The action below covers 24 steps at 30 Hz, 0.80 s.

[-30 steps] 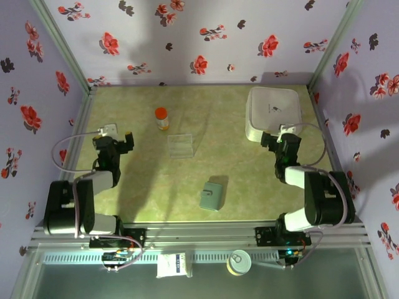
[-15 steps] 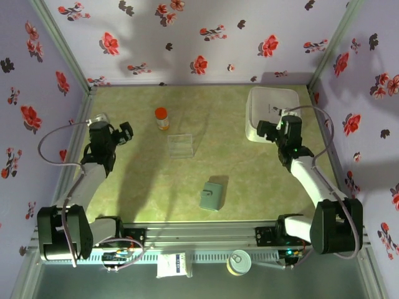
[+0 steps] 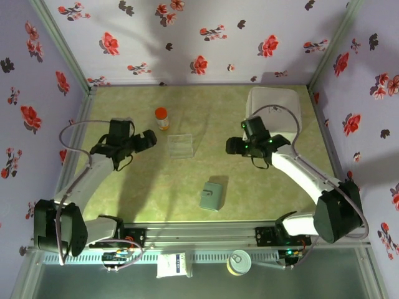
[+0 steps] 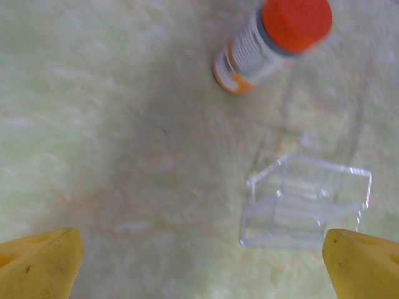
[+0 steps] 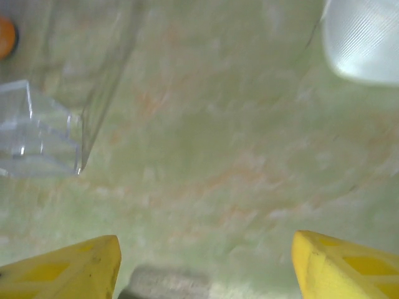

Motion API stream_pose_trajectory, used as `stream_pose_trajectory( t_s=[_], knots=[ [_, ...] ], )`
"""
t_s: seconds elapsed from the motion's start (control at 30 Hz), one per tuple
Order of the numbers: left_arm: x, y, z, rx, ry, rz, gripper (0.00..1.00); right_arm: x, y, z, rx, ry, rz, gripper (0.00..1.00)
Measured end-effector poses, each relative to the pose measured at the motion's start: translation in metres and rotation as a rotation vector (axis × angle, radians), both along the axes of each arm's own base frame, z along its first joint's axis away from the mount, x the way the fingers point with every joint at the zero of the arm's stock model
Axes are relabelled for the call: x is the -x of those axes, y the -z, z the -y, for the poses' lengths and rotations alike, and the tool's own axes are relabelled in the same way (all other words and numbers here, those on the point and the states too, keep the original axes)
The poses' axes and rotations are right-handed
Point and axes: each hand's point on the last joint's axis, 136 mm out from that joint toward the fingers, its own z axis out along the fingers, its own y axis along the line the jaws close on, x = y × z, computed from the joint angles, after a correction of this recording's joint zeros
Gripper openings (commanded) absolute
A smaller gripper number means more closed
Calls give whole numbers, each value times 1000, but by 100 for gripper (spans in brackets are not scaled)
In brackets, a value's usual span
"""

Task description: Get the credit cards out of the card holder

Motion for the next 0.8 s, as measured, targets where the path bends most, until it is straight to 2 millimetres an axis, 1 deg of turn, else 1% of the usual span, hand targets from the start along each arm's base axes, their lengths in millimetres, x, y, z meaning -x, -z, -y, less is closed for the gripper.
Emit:
stream_pose_trajectory(
  t_s=[0.13, 0.27, 0.4, 0.5, 0.6, 0.73, 0.8],
  knots=[
    [14, 18, 31, 15, 93, -78, 92, 23, 6, -23, -3, -29, -50, 76],
    [19, 34, 52, 38, 143, -144, 91, 36, 17, -40, -10, -35, -96, 77],
    [18, 48, 69, 65, 174, -196, 90, 45, 29, -51, -3, -35, -141, 76],
    [13, 55, 82, 80, 195, -215, 89, 49, 29, -55, -9, -33, -148, 76],
    [3, 60, 91, 85, 196, -213, 88, 52, 29, -57, -12, -31, -154, 76],
    [-11, 66, 99, 87, 197, -219, 86, 53, 30, -56, -9, -25, -161, 76],
    [-19, 68, 107, 88, 205, -216, 86, 54, 30, -55, -3, -25, -164, 76]
  ],
)
